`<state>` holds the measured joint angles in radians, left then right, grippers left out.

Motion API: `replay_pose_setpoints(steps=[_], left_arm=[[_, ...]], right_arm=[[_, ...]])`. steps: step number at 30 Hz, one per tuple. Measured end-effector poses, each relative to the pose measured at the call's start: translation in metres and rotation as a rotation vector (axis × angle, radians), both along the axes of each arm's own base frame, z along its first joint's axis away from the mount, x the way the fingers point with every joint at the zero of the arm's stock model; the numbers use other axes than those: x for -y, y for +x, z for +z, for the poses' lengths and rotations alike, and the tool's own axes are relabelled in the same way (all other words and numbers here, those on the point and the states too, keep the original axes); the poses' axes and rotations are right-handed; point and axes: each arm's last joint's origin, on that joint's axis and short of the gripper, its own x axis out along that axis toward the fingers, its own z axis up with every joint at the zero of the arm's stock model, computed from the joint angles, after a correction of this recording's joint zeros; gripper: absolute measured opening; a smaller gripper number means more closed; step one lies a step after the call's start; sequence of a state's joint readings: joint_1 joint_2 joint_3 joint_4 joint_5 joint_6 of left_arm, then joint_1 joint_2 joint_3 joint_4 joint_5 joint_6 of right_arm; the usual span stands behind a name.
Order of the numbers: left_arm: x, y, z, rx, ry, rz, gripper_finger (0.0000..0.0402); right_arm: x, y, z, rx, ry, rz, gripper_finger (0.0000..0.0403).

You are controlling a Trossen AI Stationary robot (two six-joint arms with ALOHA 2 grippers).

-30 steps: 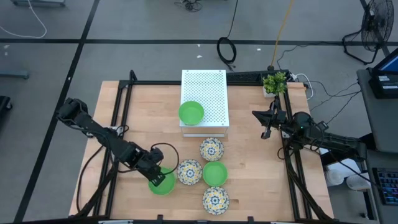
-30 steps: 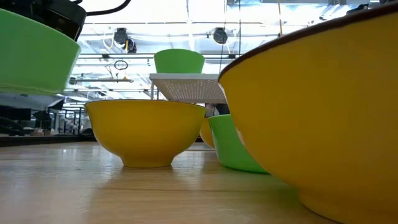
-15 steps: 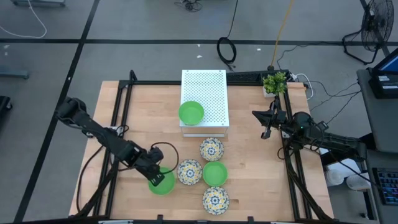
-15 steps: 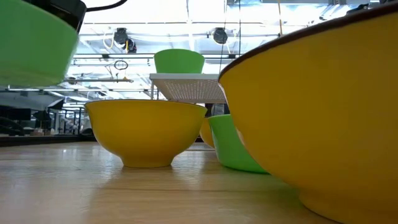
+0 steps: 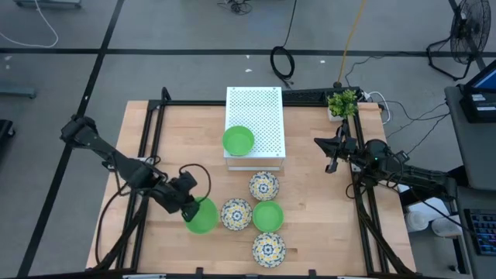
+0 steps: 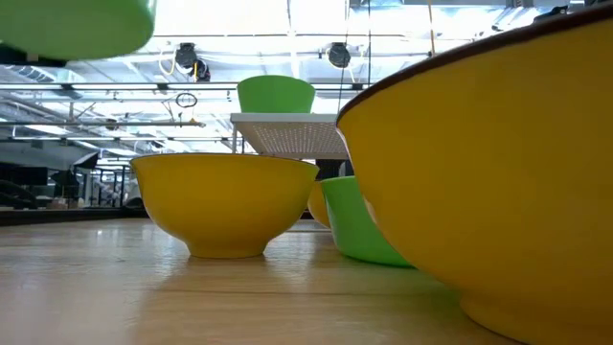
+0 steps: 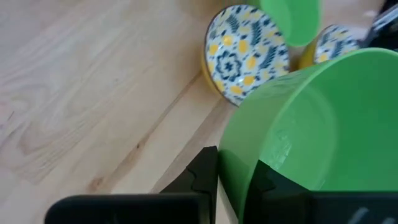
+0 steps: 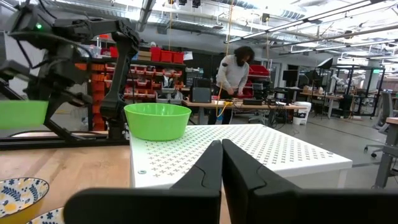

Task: Pick & Place Mini bowls
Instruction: Stack the bottom green bowl on the shelf

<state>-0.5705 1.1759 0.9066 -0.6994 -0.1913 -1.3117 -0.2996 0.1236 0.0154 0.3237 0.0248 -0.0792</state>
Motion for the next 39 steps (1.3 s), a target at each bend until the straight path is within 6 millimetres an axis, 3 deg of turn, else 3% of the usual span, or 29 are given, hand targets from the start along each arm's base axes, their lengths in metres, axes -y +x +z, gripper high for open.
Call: replay_pose_setpoints(steps=[17, 39], left_arm=[[-0.019, -0.023, 0.032, 0.2, 0.043, 0.042, 0.0035], [-0.041, -0.035, 0.051, 0.389, 0.337, 0.138, 0.0035]], right_arm=[[0.0, 0.0, 0.0, 0.0, 0.0, 0.0, 0.0], [0.0, 0.0, 0.0, 0.0, 0.0, 0.001, 0.0]])
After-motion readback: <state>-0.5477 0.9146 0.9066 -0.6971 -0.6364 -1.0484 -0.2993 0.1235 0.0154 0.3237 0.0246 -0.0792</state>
